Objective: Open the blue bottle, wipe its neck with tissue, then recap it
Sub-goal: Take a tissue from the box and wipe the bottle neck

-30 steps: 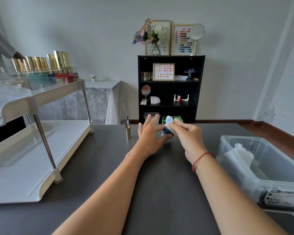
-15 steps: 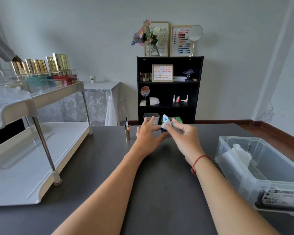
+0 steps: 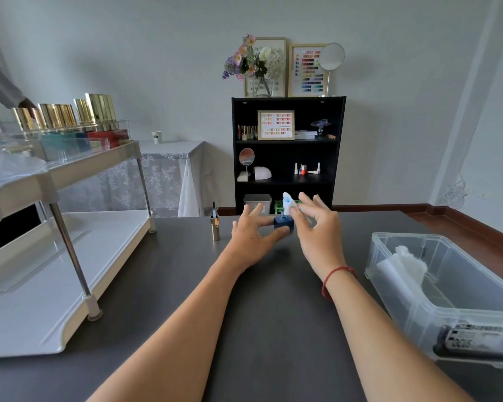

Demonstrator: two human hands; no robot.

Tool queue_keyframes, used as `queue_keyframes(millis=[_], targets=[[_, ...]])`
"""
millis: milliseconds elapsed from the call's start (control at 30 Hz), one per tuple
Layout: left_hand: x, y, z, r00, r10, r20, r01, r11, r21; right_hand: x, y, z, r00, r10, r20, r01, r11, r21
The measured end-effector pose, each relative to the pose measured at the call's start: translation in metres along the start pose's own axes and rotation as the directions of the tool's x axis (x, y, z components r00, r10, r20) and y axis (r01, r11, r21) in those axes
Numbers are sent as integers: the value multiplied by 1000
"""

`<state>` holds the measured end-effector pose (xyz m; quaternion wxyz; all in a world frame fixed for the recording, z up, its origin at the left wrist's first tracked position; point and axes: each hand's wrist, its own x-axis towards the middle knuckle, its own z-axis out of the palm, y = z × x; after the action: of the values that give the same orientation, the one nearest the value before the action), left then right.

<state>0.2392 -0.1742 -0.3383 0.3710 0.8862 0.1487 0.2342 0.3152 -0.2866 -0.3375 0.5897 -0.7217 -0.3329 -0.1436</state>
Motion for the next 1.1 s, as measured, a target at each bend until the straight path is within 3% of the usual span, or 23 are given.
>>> queue_keyframes(millis=[67,200,267,467,567,733,867,1100], targets=[[0,0,0,1000,2,0,-2,1000,3,0,-3,-1,1000,-26,6,26,1000,-16],[-1,-2,-1,999,44,9,-44,999,10,-2,0,0,987,-94,129,121,968,-220],[-1,-2,-1,999,41,5,-41,999,18,-1,1,2,990,-87,112,111,967,-231],[0,-2,1,999,36,15,-36,999,38,0,-1,4,997,-68,40,74,984,-163],[0,-2,1,1000,13,-9,-13,1000,-6,0,-4,2,999,-4,47,5,1000,-23],[0,-4,0,1000,-7,-21,5,998,-59,-6,-4,-3,978,134,159,-146,987,66],[-1,-4,0,1000,-2,-27,0,997,-74,-7,-9,-2,959,216,184,-259,931,257],[0,-6,1,1000,13,16,-12,999,-38,-4,-4,-1,973,143,181,-172,973,157]])
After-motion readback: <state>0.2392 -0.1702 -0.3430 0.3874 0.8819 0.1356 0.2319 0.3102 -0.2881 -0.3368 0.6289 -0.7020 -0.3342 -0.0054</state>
